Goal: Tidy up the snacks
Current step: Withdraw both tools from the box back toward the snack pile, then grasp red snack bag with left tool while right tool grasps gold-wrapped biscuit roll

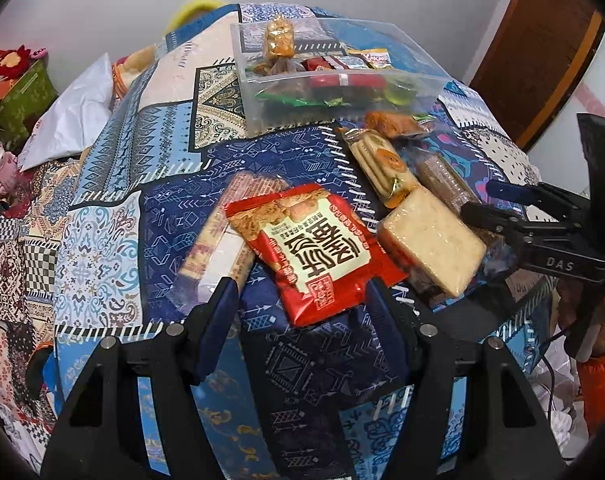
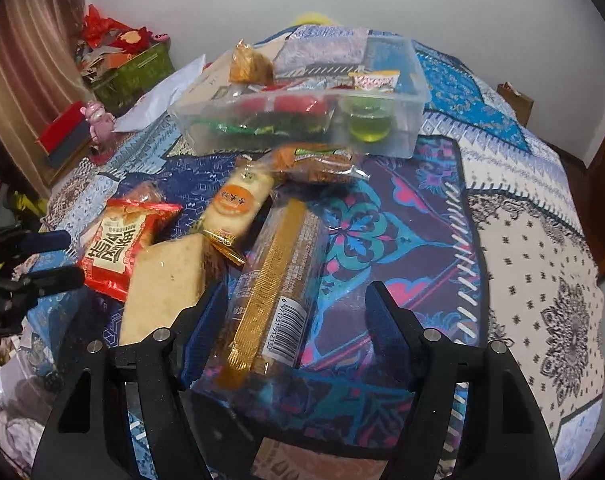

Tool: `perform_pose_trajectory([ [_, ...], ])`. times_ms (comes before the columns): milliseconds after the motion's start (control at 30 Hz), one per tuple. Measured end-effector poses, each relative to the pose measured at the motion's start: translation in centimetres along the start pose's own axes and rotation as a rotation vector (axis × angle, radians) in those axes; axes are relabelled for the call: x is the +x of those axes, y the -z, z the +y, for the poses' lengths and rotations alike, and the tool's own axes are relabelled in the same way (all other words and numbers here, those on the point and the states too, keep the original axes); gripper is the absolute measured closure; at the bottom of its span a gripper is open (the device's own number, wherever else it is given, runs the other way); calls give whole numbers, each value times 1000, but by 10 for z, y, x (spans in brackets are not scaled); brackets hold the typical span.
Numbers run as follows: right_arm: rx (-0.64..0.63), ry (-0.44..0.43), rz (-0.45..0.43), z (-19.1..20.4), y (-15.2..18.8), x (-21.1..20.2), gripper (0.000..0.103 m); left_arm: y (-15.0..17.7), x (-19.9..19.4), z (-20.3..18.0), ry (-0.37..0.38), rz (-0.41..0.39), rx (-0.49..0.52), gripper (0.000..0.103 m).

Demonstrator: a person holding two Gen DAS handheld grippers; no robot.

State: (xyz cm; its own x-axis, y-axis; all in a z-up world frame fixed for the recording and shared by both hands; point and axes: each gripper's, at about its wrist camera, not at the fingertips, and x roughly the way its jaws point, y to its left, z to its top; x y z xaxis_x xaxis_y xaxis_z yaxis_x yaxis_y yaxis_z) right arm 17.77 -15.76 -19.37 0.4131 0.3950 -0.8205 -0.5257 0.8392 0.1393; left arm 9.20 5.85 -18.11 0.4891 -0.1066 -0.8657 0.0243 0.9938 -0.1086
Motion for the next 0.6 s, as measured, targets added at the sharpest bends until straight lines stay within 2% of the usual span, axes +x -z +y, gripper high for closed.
perform_pose_trajectory([
  [67, -7, -9, 9, 1, 0, 4, 44, -1, 2, 0, -4, -4, -10, 38],
  [133, -9, -20, 20, 4, -1, 8, 46, -3, 4, 0, 4, -3, -28, 45],
  [233, -28, -5, 20, 7, 3, 12, 49, -4, 6, 0, 18, 4, -33, 48],
  [300, -35, -21, 30, 8, 8, 13, 58, -5, 11, -2, 37, 25, -41, 51],
  [467, -10, -40, 25, -2, 12, 7, 67, -7, 23, -4, 32, 51, -48, 51],
  [600, 5, -35, 20, -12, 17, 1, 68, -8, 34, -1, 64, 85, -77, 51],
])
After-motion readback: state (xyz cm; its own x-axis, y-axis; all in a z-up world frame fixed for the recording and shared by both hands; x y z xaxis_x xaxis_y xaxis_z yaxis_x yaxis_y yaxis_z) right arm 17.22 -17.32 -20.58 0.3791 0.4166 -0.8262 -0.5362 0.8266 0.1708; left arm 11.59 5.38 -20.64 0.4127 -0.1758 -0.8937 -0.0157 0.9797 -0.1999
